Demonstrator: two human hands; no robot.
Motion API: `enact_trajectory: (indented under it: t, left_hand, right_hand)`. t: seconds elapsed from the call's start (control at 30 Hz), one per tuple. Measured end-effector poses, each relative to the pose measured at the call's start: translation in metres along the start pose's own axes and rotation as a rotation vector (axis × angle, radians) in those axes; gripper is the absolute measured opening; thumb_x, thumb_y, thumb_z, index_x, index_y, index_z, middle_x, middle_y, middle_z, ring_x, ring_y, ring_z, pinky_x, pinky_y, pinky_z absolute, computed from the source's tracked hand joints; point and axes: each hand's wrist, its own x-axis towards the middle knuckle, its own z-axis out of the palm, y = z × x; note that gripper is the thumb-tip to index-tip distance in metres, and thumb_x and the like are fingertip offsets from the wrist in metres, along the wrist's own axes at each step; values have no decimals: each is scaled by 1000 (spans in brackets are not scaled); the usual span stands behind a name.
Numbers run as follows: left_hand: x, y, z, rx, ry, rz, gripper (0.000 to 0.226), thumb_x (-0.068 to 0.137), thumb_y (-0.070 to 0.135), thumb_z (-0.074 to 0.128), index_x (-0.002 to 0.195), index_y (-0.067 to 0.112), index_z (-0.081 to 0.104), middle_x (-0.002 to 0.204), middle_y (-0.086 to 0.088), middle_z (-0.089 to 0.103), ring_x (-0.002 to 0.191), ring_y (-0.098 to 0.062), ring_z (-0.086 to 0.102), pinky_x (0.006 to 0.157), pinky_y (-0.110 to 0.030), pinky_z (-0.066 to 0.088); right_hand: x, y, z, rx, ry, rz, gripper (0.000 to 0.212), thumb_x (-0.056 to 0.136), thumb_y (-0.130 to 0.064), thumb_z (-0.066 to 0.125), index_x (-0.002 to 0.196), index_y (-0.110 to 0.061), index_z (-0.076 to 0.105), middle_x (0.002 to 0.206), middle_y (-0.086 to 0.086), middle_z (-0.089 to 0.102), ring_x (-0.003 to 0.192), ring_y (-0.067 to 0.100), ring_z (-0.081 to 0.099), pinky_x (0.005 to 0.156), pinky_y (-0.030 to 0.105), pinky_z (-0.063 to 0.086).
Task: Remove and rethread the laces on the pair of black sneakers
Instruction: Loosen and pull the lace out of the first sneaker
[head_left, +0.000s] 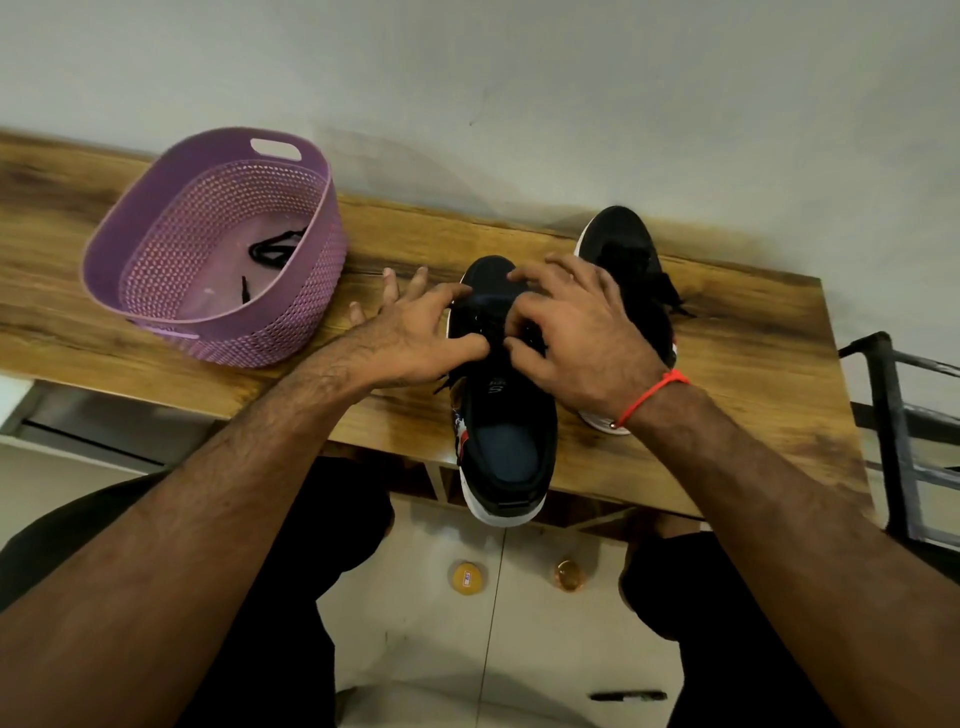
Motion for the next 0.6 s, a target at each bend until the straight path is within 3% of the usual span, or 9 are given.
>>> enact_trajectory:
  t: [0.03, 0.1, 0.17, 0.23, 0.27, 0.37, 0.5, 0.6]
  left_hand:
    - [-1, 0, 0, 21, 11, 14, 76, 89, 54, 63, 155, 43, 26, 170, -4, -6, 153, -31, -21, 116, -67, -9]
    - [-3, 1, -1, 31, 17, 36, 77, 90, 52, 63, 156, 43, 24, 170, -4, -9, 152, -31, -24, 115, -66, -13]
    - [-3, 1, -1, 22, 15, 45, 80, 89, 52, 64, 157, 44, 22, 169, -4, -9, 151, -31, -25, 115, -66, -14]
    - [-4, 1, -1, 19, 16, 51, 81, 89, 51, 65, 157, 44, 20, 170, -4, -9, 152, -32, -24, 115, -66, -13]
    - [-4, 1, -1, 19, 17, 58, 80, 89, 50, 65, 156, 45, 21, 170, -4, -9, 152, -32, -24, 115, -67, -13]
    - [-5, 3, -3, 20, 26, 100, 76, 90, 44, 66, 154, 46, 26, 170, -2, -6, 153, -34, -19, 115, -69, -8]
    - [-8, 7, -2, 18, 135, 176, 56, 85, 36, 68, 136, 49, 50, 168, 5, 11, 155, -28, 0, 116, -67, 7]
    - [-14, 13, 7, 125, 249, 241, 35, 82, 47, 67, 117, 46, 65, 165, 10, 21, 153, -26, 8, 115, -64, 12]
  right_hand:
    - [1, 1, -3, 80, 66, 46, 16, 85, -36, 61, 87, -20, 64, 135, 1, 55, 135, 25, 36, 116, 48, 25]
    - [4, 5, -14, 325, 275, 220, 17, 80, -28, 61, 78, -11, 60, 107, 6, 67, 106, 23, 57, 95, 40, 45]
    - [8, 11, -22, 488, 458, 406, 16, 81, -23, 60, 80, -7, 59, 95, 7, 69, 90, 21, 61, 81, 33, 49]
    - [9, 19, -25, 521, 506, 494, 18, 84, -22, 59, 93, -7, 62, 100, 5, 68, 94, 21, 61, 81, 26, 47]
    - [9, 22, -25, 479, 492, 473, 24, 84, -22, 58, 103, -8, 62, 106, 4, 66, 102, 21, 59, 89, 24, 45]
    - [6, 24, -16, 238, 387, 329, 51, 80, -24, 56, 129, -14, 54, 139, 11, 48, 137, 33, 36, 116, 42, 29]
    - [3, 13, -14, 100, 205, 172, 23, 85, -40, 61, 104, -29, 68, 148, 0, 43, 148, 33, 12, 118, 56, 14]
    - [-1, 5, -15, 51, 8, 146, 26, 85, -57, 62, 99, -35, 67, 151, -5, 36, 149, 31, 4, 117, 58, 7]
